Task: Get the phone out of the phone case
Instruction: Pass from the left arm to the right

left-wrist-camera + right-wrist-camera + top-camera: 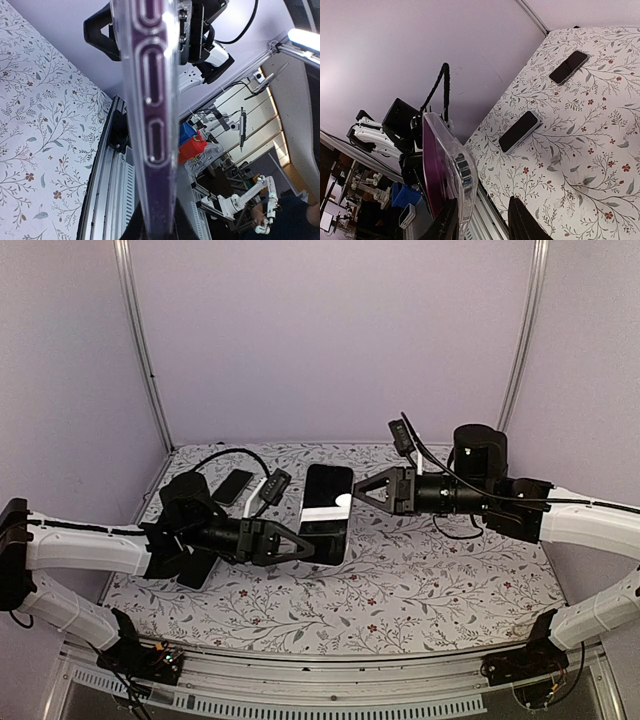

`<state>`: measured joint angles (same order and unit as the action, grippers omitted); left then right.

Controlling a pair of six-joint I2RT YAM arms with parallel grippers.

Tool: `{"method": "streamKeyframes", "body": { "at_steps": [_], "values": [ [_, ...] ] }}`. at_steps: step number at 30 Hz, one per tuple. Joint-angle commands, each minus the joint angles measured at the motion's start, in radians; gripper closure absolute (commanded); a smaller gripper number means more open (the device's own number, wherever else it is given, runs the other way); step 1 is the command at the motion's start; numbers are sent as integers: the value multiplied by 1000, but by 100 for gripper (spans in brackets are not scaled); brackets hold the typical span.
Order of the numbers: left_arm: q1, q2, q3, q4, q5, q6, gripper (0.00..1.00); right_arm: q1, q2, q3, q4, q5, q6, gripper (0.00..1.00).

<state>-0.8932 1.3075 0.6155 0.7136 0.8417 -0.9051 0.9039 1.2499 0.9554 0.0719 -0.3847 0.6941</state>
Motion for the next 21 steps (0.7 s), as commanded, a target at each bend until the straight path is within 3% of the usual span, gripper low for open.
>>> {"method": "streamKeyframes", "body": {
  "at_steps": [1, 8, 17, 21],
  "values": [
    [-16, -54, 75, 159, 41, 67, 100, 46, 39, -52, -85, -79, -36, 64],
    [17, -43, 81, 140, 107, 61, 100, 78, 68, -30, -29, -209, -80, 61],
    [22, -13, 119, 61, 100, 90, 100, 94, 118, -21, 8, -164, -38, 64],
    [34, 0, 125, -1, 37, 93, 100, 92, 112, -40, 3, -89, -9, 73]
  ]
}}
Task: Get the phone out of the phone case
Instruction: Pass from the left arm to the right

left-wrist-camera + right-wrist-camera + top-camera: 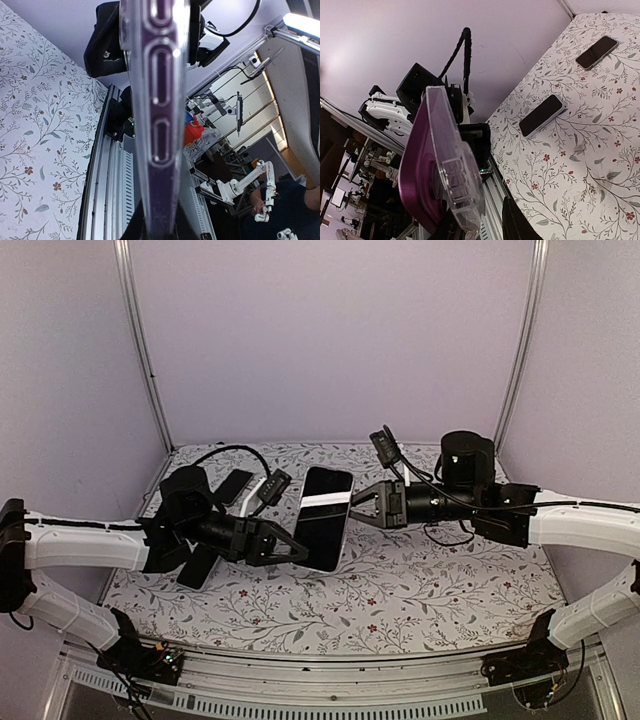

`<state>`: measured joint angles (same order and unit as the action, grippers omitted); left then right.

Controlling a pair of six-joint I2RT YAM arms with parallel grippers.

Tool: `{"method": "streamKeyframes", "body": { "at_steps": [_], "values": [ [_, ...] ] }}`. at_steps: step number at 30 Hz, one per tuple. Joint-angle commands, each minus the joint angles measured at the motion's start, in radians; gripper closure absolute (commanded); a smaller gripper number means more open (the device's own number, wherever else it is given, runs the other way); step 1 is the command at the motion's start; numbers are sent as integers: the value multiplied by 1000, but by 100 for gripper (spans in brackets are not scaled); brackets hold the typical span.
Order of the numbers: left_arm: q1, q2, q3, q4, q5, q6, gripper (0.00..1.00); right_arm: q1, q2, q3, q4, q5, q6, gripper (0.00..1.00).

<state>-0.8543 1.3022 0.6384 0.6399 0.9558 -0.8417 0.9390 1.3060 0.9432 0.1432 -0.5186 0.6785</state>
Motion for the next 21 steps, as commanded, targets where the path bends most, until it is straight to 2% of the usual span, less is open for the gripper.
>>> {"method": "streamKeyframes", "body": {
  "at_steps": [1, 7, 11, 16, 19, 21],
  "values": [
    [-1, 10, 103, 52, -97, 29, 100, 57, 57, -33, -66, 62, 21, 77],
    [3, 13, 88, -40, -189, 33, 100, 37, 75, -71, -3, 94, 88, 94],
    [4, 11, 87, -115, -262, 57, 90, 25, 76, -79, 6, 124, 106, 100],
    [14, 31, 98, -185, -332, 69, 79, -1, 83, -96, 16, 145, 124, 100],
    [17, 49, 101, -207, -358, 70, 77, -19, 88, -110, 24, 157, 128, 100],
    [18, 57, 103, -223, -380, 71, 68, -33, 92, -119, 25, 164, 128, 100]
  ]
}}
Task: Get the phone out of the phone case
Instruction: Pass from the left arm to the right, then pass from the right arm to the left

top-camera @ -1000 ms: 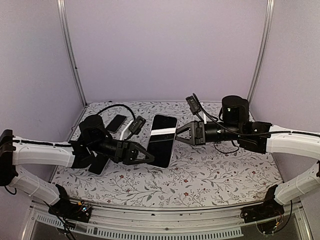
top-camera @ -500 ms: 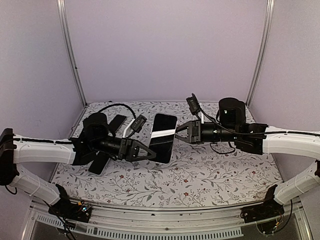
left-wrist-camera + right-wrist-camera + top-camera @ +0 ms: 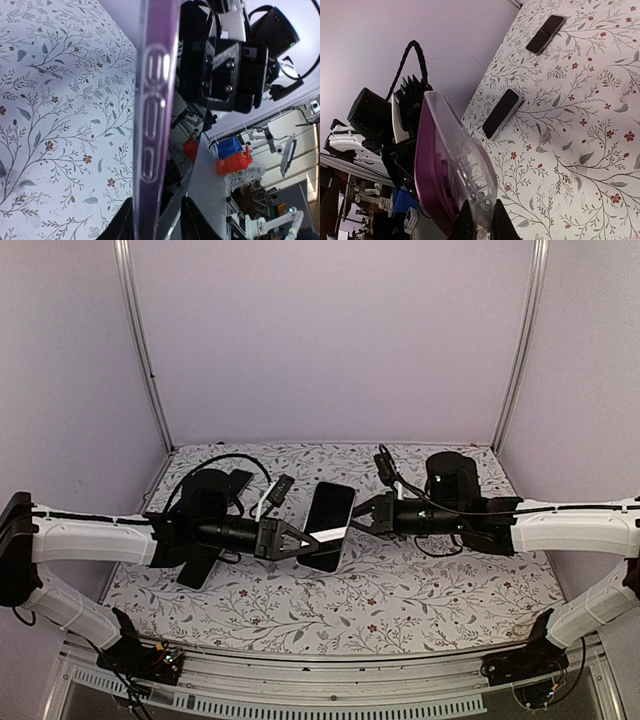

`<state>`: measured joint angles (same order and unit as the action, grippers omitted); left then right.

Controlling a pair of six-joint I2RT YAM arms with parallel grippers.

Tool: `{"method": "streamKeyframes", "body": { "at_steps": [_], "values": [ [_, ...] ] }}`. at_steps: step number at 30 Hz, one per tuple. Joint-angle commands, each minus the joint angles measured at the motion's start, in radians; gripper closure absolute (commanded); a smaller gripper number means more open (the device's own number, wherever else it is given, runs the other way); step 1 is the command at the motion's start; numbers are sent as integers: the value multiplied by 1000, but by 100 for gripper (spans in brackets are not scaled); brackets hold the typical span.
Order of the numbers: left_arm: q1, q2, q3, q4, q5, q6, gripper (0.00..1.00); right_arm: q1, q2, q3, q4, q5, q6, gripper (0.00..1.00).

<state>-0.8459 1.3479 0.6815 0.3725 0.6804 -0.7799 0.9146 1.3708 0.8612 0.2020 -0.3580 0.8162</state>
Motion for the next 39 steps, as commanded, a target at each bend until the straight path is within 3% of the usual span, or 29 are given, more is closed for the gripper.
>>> {"method": "streamKeyframes", "body": {
  "at_steps": [1, 8, 25, 39],
  "values": [
    [11, 15, 62, 36, -115, 13, 66, -15, 28, -40, -33, 7, -11, 100],
    [11, 46, 88, -43, -213, 33, 44, -41, 41, -46, -67, 40, -26, 100],
    [-36, 80, 122, -133, -414, 38, 36, -38, 151, 70, -313, 197, -83, 100],
    [-119, 287, 217, -151, -554, -100, 24, 34, 291, 269, -522, 343, -121, 100]
  ]
}}
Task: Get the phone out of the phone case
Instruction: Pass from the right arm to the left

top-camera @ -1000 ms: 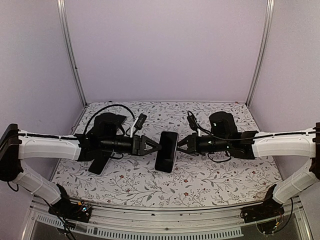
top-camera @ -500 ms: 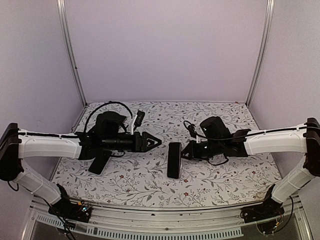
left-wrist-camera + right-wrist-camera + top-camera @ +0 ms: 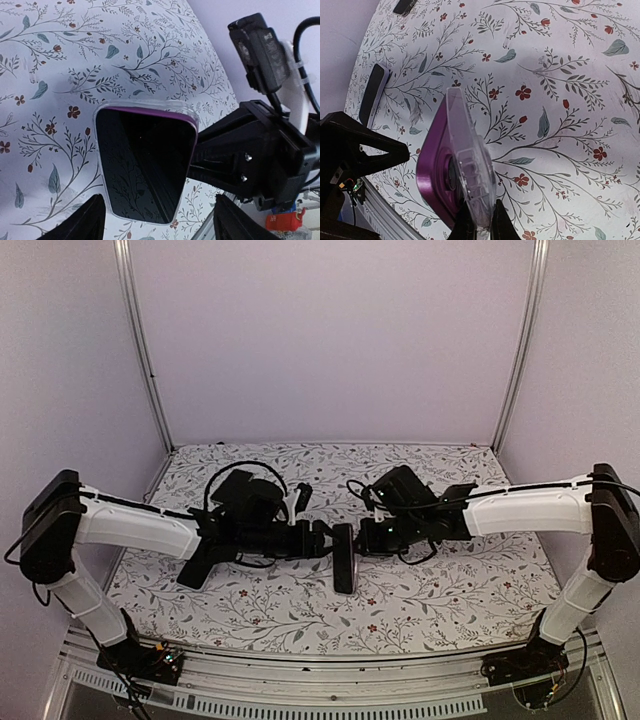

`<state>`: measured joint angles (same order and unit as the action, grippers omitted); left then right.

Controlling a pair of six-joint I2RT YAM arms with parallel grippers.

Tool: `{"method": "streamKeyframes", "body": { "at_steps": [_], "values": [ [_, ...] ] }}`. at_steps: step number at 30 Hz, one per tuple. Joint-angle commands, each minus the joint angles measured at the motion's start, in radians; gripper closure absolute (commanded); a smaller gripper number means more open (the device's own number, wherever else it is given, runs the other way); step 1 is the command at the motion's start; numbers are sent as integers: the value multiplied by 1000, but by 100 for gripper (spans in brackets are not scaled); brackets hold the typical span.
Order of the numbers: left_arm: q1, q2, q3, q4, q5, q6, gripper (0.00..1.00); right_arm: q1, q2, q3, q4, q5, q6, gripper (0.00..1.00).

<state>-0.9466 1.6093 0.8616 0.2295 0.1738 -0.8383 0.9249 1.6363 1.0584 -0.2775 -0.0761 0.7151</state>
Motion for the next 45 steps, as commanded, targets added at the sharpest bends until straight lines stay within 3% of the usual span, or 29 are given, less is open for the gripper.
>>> {"method": "streamKeyframes", "body": {
  "at_steps": [1, 26, 45],
  "values": [
    [-19, 32, 39, -7, -54, -47, 24, 29, 35, 83, -52, 67, -23, 100],
    [-14, 183, 148, -115, -245, -158, 26, 130, 123, 239, -182, 229, -35, 100],
    [-15, 119, 127, -91, -270, -171, 24, 139, 126, 235, -183, 237, -25, 100]
  ]
}}
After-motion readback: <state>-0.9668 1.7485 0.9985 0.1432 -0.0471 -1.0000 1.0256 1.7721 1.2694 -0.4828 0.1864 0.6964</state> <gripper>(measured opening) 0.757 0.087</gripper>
